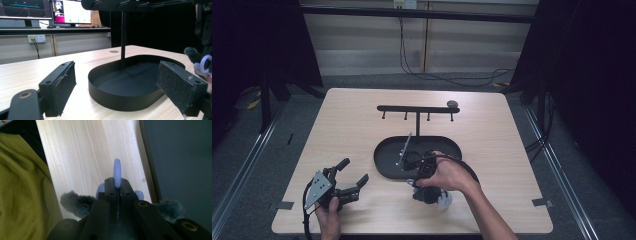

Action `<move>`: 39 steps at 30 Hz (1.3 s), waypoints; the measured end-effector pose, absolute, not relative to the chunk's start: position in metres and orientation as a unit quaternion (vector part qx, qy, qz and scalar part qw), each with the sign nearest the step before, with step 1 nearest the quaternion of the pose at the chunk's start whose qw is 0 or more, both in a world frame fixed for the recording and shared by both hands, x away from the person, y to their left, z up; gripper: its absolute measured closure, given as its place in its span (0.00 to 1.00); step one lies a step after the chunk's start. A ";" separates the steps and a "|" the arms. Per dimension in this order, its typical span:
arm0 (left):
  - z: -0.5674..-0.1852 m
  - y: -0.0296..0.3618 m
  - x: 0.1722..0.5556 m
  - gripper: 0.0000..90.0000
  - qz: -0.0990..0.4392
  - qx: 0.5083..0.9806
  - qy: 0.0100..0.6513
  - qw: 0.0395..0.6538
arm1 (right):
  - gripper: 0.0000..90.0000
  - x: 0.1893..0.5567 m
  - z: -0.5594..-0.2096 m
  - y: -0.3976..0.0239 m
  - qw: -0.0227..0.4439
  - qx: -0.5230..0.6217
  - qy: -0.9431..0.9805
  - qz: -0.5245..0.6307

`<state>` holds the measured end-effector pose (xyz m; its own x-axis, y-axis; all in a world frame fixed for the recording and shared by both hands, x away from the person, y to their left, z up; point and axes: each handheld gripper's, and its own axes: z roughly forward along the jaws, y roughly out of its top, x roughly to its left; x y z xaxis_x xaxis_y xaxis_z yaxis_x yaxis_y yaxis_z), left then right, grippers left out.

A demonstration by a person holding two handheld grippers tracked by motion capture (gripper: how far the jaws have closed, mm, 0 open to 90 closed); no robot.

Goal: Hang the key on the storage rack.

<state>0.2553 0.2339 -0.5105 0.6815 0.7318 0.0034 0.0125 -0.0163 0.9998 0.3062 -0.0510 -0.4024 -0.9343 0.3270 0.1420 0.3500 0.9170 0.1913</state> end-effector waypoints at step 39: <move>-0.510 0.234 0.255 0.17 0.280 0.656 0.284 0.641 | 0.97 0.321 -0.341 -0.073 0.037 -0.164 -0.978 -0.123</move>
<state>0.2553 0.2340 -0.5105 0.6816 0.7317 0.0034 0.0129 -0.0166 0.9998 0.3213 -0.0732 -0.3409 -0.9435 0.3114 0.1134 0.3297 0.9161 0.2282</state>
